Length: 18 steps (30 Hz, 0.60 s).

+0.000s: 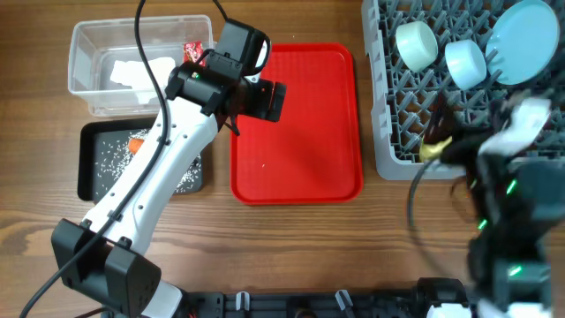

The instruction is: Sort waste into correct bins and load items into the dishwasher rack

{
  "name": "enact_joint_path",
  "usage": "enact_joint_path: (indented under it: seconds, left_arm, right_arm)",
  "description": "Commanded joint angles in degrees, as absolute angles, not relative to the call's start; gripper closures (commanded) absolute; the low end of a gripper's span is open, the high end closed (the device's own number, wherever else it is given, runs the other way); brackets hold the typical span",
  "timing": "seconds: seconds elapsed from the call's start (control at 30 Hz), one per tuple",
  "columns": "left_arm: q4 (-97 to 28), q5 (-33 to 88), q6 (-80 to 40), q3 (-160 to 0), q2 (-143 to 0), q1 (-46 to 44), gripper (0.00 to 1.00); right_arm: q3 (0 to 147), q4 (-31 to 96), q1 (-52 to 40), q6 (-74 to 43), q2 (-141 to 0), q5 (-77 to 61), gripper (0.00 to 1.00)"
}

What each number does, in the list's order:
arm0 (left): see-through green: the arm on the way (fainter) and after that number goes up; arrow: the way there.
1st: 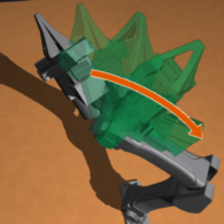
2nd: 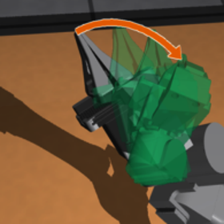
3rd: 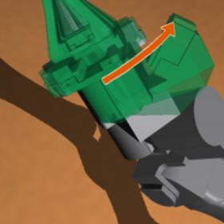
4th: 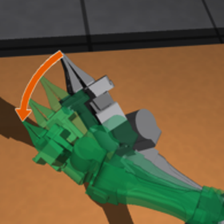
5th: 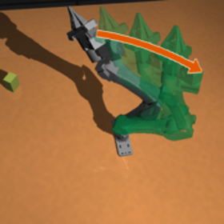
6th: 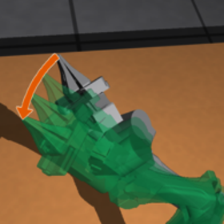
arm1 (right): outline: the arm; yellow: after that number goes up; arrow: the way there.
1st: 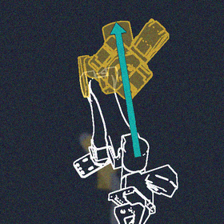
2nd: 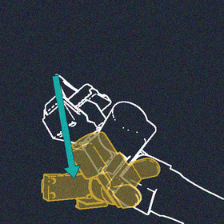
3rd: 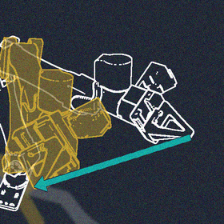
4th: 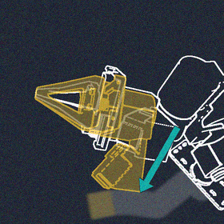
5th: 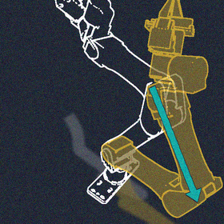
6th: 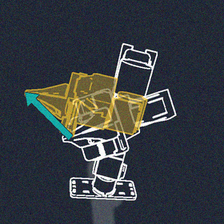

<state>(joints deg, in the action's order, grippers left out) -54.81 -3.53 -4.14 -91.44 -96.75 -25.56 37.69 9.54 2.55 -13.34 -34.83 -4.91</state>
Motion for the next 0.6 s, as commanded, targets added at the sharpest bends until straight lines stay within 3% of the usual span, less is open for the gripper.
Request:
enact_joint_path:
  seconds: [0.0, 0.3, 0.57]
  left_arm:
    - [-54.7, -3.9, -3.2, -91.5, -97.2, -25.8, 0.00]
    - [-54.7, -3.9, -3.2, -91.5, -97.2, -25.8, 0.00]
    - [-54.7, -3.9, -3.2, -91.5, -97.2, -25.8, 0.00]
  right_arm:
    - [20.1, 2.9, 2.6, -20.6, -24.2, -6.4, 0.00]
    - [4.7, -0.3, -1.4, -21.4, -8.8, -0.8, 0.00]
    - [1.4, -0.4, -4.2, -7.0, -3.3, -0.8, 0.00]
